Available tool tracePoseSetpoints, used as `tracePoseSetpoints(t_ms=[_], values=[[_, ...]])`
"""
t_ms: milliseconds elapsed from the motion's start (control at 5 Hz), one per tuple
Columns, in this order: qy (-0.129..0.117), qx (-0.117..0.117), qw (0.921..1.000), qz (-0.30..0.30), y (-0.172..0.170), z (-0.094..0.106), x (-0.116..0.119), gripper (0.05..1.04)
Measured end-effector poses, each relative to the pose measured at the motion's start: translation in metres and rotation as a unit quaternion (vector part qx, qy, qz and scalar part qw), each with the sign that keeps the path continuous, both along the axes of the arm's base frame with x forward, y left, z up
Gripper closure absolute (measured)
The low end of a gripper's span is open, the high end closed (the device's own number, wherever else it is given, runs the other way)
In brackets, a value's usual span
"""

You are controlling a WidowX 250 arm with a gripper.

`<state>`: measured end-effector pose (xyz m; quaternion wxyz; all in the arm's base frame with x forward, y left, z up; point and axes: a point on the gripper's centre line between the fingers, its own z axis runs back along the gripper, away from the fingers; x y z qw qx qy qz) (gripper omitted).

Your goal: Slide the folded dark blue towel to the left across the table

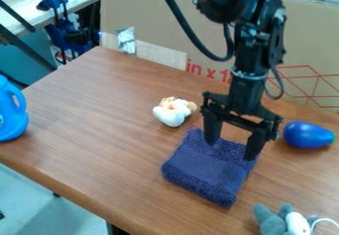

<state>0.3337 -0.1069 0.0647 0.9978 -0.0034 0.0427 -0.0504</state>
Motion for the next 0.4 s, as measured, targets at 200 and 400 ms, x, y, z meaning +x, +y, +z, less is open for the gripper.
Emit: tracePoseSetpoints(t_ms=[200, 400], values=[[0.059, 0.019, 0.998, -0.011, -0.0039, -0.0248, -0.0067, 0.081], [0.084, 0.024, 0.9962, -0.004, 0.0039, -0.0302, -0.0156, 0.081]])
